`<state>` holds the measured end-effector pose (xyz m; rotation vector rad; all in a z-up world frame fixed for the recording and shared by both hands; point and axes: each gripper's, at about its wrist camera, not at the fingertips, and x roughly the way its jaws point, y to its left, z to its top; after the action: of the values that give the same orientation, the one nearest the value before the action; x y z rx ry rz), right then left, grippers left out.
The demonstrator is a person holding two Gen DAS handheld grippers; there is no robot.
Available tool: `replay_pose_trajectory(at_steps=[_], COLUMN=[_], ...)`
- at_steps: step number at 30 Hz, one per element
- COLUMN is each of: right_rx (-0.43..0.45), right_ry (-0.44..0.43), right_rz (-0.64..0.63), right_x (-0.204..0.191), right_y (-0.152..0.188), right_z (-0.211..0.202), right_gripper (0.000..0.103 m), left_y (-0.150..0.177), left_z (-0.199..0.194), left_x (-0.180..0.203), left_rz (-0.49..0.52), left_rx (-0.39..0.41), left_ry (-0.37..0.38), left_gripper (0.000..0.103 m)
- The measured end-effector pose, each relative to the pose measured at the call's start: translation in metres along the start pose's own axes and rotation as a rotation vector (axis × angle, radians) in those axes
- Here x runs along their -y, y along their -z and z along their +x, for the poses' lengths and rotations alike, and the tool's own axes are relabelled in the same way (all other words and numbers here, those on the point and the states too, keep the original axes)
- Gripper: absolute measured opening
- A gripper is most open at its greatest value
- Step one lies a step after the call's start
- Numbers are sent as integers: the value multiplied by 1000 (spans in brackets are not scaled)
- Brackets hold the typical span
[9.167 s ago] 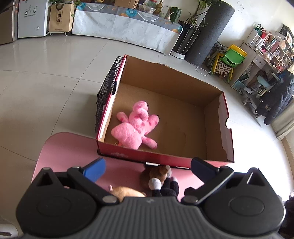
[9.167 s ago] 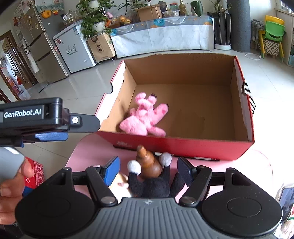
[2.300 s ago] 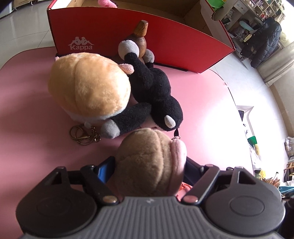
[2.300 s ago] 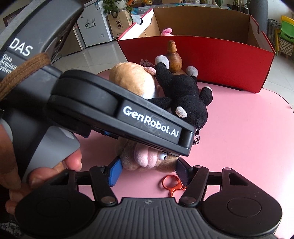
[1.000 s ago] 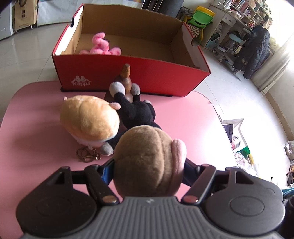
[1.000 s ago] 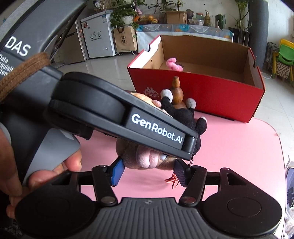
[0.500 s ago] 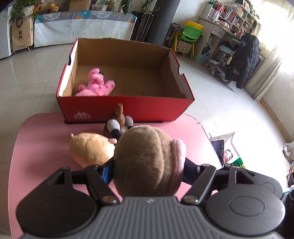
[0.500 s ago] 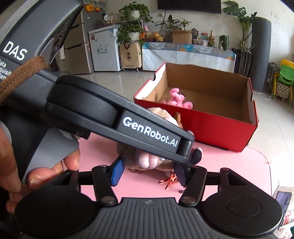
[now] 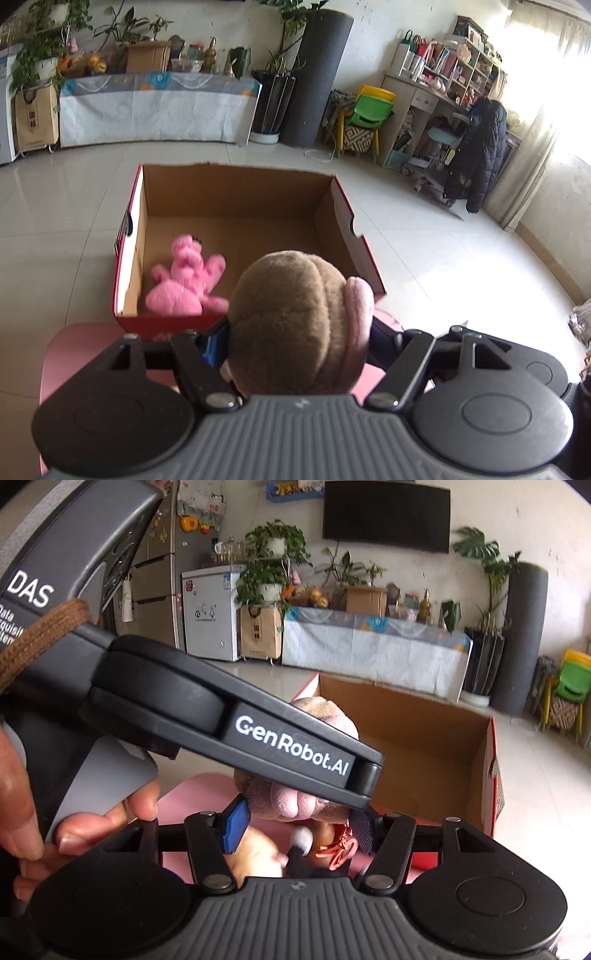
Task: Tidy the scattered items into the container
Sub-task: 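Lift the brown plush with both grippers and carry it over the shoebox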
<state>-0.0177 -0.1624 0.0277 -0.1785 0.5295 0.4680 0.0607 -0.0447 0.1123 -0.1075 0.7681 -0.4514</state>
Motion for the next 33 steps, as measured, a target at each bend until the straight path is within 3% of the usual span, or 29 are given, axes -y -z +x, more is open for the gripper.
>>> replay_pose_trajectory(at_steps=[18,33], right_rx=[106,39], right_ry=[43,24], right_rz=[-53,-30], right_x=[34,57], right_y=[-52,-58], right_z=[66,132], right_gripper=[60,60], left_y=[-72,-83], left_z=[54,123], left_x=[-12,-59], left_rz=[7,-64], left_rx=[110,35], left_ry=[-7,8], left_gripper=[72,73])
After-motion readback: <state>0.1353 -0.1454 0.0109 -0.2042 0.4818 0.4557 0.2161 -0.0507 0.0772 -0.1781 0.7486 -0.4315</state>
